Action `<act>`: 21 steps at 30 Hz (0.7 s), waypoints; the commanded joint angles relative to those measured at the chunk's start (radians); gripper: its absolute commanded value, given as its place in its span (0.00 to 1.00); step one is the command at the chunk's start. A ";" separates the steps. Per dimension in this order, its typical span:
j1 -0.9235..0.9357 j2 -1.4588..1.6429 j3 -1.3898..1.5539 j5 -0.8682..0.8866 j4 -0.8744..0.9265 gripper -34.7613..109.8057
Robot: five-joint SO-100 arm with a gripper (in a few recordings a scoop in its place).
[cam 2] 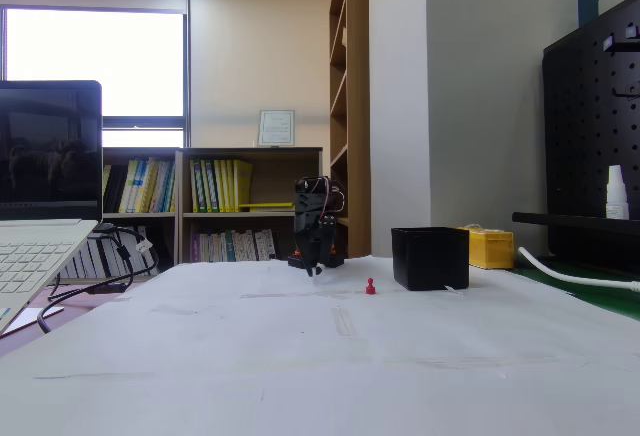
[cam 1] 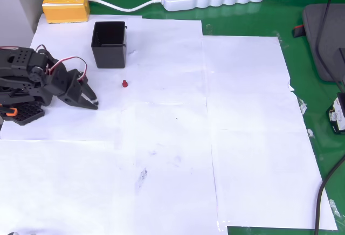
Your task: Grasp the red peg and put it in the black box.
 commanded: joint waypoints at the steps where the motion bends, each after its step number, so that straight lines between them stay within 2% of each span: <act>1: 0.023 0.222 -0.069 -0.017 -0.313 0.24; 7: 0.005 0.541 -0.066 0.023 -0.770 0.24; 21: -0.054 1.137 -0.069 0.006 -1.575 0.24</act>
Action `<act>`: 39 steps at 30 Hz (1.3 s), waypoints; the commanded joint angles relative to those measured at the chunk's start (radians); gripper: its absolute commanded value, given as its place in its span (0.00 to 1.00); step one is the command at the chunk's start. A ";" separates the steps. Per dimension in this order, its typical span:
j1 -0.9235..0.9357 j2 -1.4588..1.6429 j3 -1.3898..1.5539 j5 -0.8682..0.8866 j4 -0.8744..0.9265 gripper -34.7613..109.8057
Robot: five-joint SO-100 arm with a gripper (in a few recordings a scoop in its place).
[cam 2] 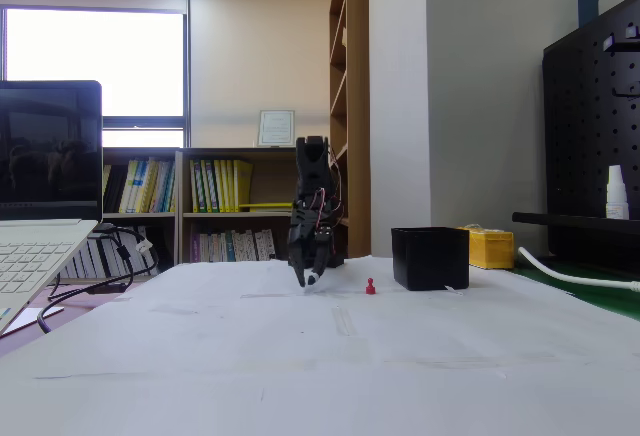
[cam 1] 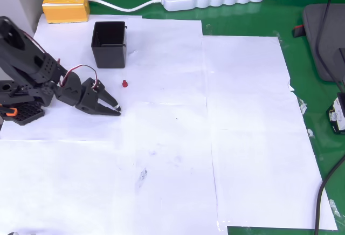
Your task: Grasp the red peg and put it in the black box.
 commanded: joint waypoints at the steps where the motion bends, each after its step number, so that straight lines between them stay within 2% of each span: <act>1: 0.002 0.161 -0.072 -0.011 -0.239 0.24; 14: -0.018 0.635 0.072 -0.078 -0.686 0.24; 18: -0.018 0.713 0.149 -0.080 -0.703 0.24; 26: -0.014 0.862 0.225 -0.017 -0.861 0.24; 32: -0.005 1.068 0.298 -0.009 -1.111 0.24; 39: -0.008 1.080 0.308 -0.003 -1.126 0.24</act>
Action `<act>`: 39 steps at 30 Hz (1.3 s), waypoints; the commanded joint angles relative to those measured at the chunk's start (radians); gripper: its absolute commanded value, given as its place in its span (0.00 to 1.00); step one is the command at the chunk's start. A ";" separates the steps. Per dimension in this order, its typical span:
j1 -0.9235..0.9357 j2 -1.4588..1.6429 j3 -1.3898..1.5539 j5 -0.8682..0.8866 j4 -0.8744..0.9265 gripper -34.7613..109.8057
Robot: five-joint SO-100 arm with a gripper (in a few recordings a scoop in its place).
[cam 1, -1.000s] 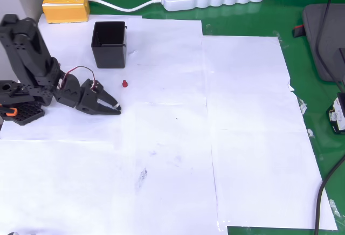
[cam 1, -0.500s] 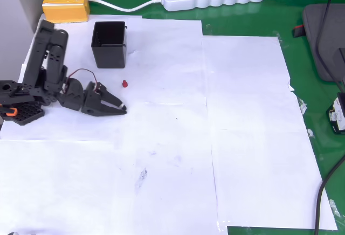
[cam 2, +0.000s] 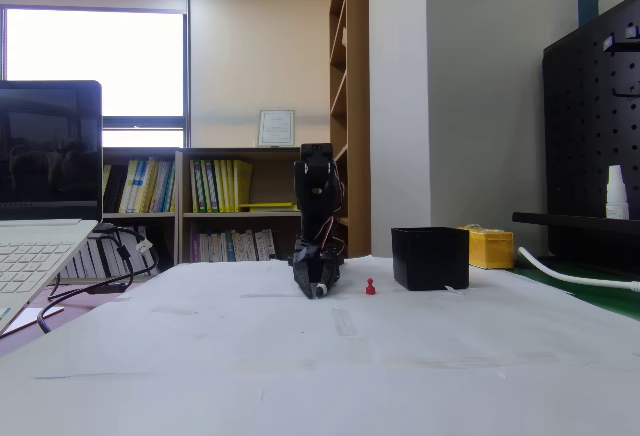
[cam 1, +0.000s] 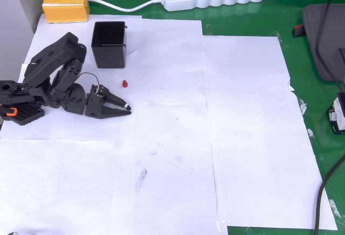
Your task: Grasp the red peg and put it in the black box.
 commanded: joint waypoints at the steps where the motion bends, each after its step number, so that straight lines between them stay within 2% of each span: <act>1: 0.018 0.006 0.009 -0.012 -0.035 0.26; 3: 0.031 0.005 0.023 -0.020 -0.029 0.29; 13: 0.020 -0.037 0.078 -0.043 0.046 0.29; 26: 0.044 -0.091 0.087 -0.080 0.117 0.38; 29: 0.041 -0.094 0.091 -0.095 0.115 0.35; 31: 0.034 -0.097 0.094 -0.087 0.130 0.24; 39: 0.029 -0.097 0.087 -0.028 0.140 0.24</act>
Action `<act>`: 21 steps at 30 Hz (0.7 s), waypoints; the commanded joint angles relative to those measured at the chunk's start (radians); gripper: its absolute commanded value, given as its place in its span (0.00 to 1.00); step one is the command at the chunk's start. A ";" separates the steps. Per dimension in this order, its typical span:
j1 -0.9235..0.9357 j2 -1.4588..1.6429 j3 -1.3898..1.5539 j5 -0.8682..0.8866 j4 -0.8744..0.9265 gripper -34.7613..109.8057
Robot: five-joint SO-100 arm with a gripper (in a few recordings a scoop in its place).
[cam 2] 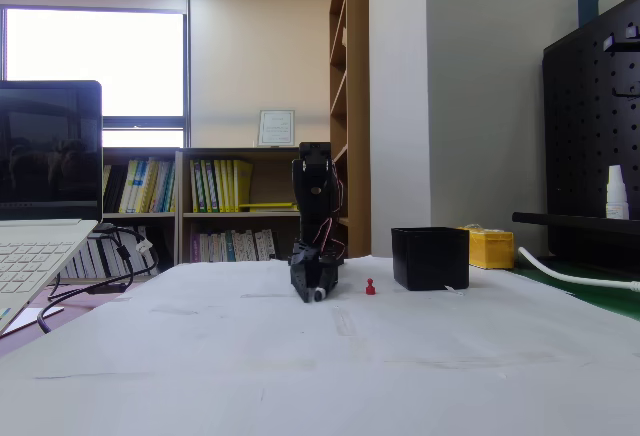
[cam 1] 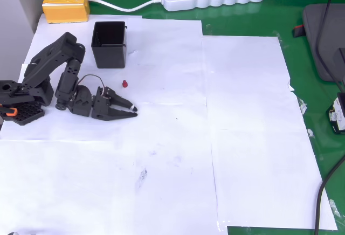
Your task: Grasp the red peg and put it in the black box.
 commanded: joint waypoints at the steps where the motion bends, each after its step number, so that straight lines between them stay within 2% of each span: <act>1: 0.009 -0.044 0.000 -0.011 -0.003 0.24; 10: -0.012 -0.081 -0.014 -0.008 -0.115 0.24; 21: -0.089 -0.235 -0.074 0.020 -0.152 0.24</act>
